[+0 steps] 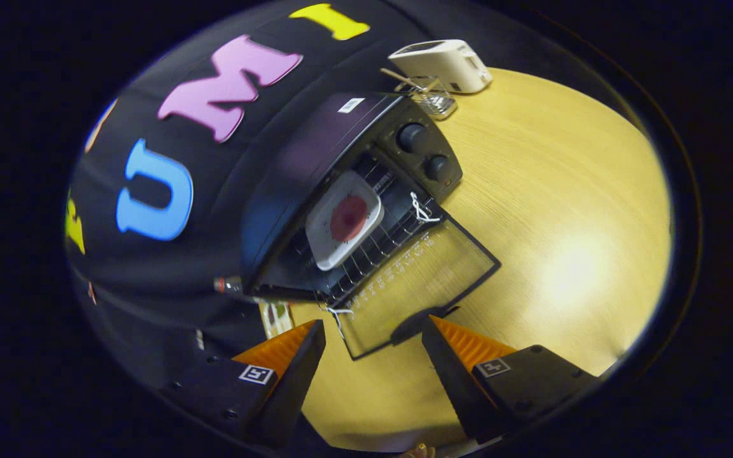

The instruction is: Open the toaster oven, put the food inside, and close the toaster oven door.

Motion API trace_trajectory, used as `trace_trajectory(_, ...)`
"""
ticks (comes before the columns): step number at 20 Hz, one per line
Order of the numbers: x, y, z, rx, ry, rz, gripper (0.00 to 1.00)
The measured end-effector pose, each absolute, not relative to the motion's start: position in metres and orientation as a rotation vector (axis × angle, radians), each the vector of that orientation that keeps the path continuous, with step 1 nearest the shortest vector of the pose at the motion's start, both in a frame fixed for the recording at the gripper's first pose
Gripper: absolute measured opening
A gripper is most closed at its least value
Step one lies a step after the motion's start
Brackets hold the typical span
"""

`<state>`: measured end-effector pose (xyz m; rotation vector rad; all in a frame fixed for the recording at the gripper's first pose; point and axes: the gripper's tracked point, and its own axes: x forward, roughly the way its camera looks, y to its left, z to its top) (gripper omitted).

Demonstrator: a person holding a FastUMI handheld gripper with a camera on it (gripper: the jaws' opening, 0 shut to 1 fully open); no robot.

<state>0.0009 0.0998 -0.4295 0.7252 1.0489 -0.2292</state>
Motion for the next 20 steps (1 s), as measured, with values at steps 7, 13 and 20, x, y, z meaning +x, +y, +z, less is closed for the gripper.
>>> trace_trajectory(7,-0.051,0.117,-0.491,0.123,1.191,-0.039,0.99)
trace_trajectory(13,-0.059,0.114,-0.555,0.036,1.311,-0.068,0.99)
trace_trajectory(20,-0.026,0.099,-0.570,0.049,1.276,-0.155,0.98)
